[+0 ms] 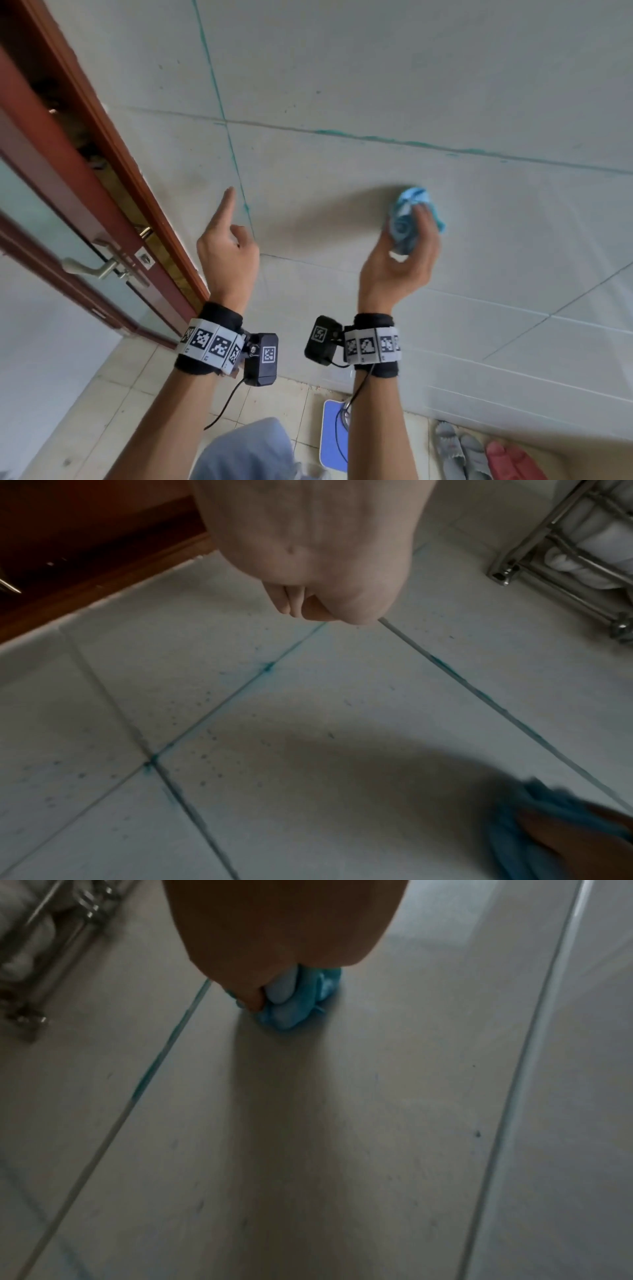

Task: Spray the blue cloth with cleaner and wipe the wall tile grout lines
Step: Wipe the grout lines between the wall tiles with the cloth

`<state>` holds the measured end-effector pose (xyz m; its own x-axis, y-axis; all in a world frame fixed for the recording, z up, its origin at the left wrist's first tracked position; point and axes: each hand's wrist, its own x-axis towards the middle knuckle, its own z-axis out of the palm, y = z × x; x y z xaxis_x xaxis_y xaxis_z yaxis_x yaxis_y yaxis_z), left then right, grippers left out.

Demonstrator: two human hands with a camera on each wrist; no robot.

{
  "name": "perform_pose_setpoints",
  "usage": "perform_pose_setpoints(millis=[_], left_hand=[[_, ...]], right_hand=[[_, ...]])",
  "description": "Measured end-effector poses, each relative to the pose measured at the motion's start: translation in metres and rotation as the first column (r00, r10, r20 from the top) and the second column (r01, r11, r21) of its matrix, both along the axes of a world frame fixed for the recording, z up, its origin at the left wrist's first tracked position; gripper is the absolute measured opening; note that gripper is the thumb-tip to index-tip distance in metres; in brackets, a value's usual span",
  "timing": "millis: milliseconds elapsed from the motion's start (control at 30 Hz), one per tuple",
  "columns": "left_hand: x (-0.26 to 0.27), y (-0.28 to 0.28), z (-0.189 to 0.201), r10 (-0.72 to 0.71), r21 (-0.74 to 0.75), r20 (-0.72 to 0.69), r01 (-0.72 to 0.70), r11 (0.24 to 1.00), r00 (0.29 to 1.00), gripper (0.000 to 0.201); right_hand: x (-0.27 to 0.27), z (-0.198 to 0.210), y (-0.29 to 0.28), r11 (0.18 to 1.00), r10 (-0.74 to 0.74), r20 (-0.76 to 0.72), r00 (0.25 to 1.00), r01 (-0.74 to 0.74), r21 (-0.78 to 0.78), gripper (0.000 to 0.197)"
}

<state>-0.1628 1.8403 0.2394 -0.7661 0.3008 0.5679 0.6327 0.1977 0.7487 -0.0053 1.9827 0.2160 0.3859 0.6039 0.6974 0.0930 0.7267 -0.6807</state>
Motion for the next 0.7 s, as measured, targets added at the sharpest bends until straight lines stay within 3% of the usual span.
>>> perform_pose_setpoints(millis=[167,300,400,700], left_hand=[[-0.046,-0.011,-0.008,0.083,-0.012,0.104,-0.082,0.997,0.991,0.072],[-0.079,-0.007,-0.002,0.204,-0.12,0.203,-0.182,0.976,0.958,0.085],[-0.107,-0.011,-0.005,0.187,-0.13,0.22,-0.161,0.978,0.957,0.092],[-0.17,-0.023,-0.017,-0.022,-0.045,0.004,0.022,0.999,1.0,0.081]], right_hand=[[-0.011,0.004,0.003,0.997,-0.074,-0.106,0.992,0.07,-0.039,0.032],[-0.046,0.012,-0.004,0.991,-0.132,-0.157,0.979,0.131,-0.018,0.028],[-0.077,0.019,-0.015,0.991,-0.132,-0.151,0.98,0.134,0.002,0.026],[-0.151,0.008,-0.081,0.992,0.118,0.123,0.985,-0.111,-0.059,0.038]])
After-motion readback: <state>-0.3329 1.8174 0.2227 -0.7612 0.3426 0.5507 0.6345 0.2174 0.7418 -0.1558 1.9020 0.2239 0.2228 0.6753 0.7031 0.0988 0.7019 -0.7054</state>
